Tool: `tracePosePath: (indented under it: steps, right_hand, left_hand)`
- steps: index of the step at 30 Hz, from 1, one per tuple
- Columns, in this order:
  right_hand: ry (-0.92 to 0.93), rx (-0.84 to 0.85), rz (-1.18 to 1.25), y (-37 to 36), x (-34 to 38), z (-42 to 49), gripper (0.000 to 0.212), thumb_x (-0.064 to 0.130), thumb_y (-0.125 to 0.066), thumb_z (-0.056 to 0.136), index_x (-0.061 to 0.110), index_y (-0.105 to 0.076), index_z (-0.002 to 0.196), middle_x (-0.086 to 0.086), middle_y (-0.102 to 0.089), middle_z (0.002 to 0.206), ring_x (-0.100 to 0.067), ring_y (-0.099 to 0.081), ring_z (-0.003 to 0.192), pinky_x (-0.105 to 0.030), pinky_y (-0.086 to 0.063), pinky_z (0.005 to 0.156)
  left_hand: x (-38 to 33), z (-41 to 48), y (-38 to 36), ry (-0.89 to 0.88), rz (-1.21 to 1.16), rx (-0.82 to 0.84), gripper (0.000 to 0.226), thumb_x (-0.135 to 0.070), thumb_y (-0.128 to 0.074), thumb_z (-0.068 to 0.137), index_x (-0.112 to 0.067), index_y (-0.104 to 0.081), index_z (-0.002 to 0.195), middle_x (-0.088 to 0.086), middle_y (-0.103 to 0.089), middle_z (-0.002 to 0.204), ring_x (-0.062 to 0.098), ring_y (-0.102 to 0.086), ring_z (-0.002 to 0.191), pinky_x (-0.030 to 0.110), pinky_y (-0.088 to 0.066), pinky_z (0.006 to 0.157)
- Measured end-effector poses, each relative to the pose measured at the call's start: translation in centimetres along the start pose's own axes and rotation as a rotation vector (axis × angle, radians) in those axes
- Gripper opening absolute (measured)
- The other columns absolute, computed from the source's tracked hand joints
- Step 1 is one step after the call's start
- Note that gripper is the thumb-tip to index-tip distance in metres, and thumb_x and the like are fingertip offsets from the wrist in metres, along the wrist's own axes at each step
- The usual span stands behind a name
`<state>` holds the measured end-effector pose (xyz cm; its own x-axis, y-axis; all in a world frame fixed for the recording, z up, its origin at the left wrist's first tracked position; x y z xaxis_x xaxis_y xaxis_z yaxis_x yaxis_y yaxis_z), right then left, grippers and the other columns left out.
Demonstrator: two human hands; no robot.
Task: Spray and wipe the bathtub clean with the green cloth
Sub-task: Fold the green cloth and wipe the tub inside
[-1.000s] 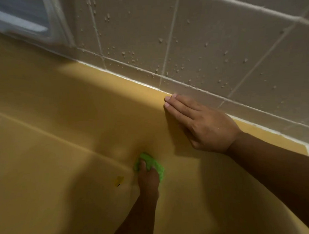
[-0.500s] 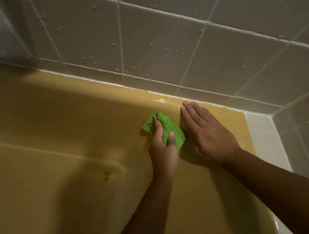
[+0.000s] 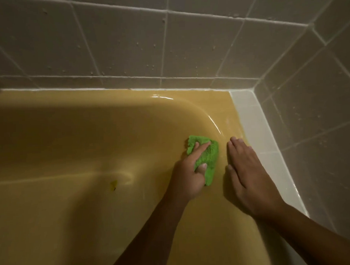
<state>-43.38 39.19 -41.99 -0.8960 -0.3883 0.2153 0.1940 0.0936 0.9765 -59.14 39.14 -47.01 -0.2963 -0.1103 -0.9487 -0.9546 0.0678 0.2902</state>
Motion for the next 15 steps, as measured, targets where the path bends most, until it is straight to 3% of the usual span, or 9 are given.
tracePosePath:
  steps: [3,6,8,10,12,15]
  right_hand:
    - [-0.004,-0.028,-0.014,-0.1,0.4,-1.7,0.060,0.031,-0.034,0.108,0.009,-0.024,0.163,-0.004,-0.017,0.170,-0.013,-0.006,0.160,-0.030,0.000,0.130]
    - [0.003,-0.045,-0.009,0.0,0.5,-2.3,0.061,0.025,-0.040,0.105,0.005,-0.028,0.161,-0.008,-0.023,0.169,-0.017,-0.012,0.159,-0.029,0.000,0.129]
    - [-0.002,-0.055,0.001,0.1,0.3,-2.5,0.061,0.025,-0.040,0.105,0.004,-0.029,0.161,-0.008,-0.024,0.169,-0.017,-0.013,0.159,-0.029,-0.001,0.129]
    - [-0.003,-0.064,0.017,0.3,0.1,-2.5,0.061,0.025,-0.041,0.104,0.004,-0.030,0.161,-0.008,-0.026,0.168,-0.017,-0.013,0.159,-0.027,-0.001,0.129]
    - [0.009,-0.072,0.039,0.4,0.2,-2.6,0.060,0.025,-0.039,0.104,0.003,-0.031,0.160,-0.009,-0.027,0.168,-0.017,-0.014,0.158,-0.027,-0.001,0.129]
    - [0.002,-0.052,0.082,0.5,-0.2,-3.5,0.061,0.024,-0.034,0.103,0.001,-0.031,0.159,-0.014,-0.029,0.167,-0.023,-0.018,0.158,-0.031,-0.005,0.130]
  left_hand:
    - [0.3,-4.4,-2.2,-0.072,0.022,0.068,0.053,-0.037,-0.049,0.103,-0.058,-0.039,0.150,-0.007,-0.035,0.166,0.010,-0.038,0.149,0.027,-0.040,0.116]
    - [1.9,-7.6,-3.3,0.073,-0.122,-0.024,0.059,-0.029,-0.051,0.103,-0.072,-0.037,0.141,-0.015,-0.037,0.164,0.000,-0.036,0.149,0.023,-0.034,0.120]
    - [2.2,-5.5,-2.7,0.266,-0.238,-0.158,0.055,-0.018,-0.053,0.106,-0.055,-0.046,0.147,-0.012,-0.043,0.161,0.000,-0.044,0.139,0.018,-0.036,0.111]
    - [1.2,-1.1,-1.0,0.343,-0.247,-0.285,0.052,-0.016,-0.050,0.106,-0.039,-0.047,0.153,-0.006,-0.046,0.159,0.001,-0.045,0.130,0.018,-0.036,0.108]
    - [-0.6,2.5,0.3,0.291,-0.276,-0.377,0.054,-0.022,-0.049,0.102,-0.038,-0.048,0.153,-0.006,-0.048,0.159,0.007,-0.048,0.136,0.030,-0.038,0.119]
    - [-3.0,2.1,-1.7,0.133,-0.118,-0.278,0.053,-0.032,-0.049,0.099,-0.044,-0.049,0.150,-0.014,-0.037,0.164,0.012,-0.039,0.149,0.038,-0.034,0.124]
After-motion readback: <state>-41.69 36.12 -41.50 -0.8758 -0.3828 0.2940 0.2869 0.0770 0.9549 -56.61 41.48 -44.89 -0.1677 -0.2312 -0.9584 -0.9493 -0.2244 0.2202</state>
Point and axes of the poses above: each hand's wrist, its own z-axis towards the middle knuckle, its own y-axis out of the back of the hand, x = y × z, the point moved 8 cm from there along z, towards the middle knuckle
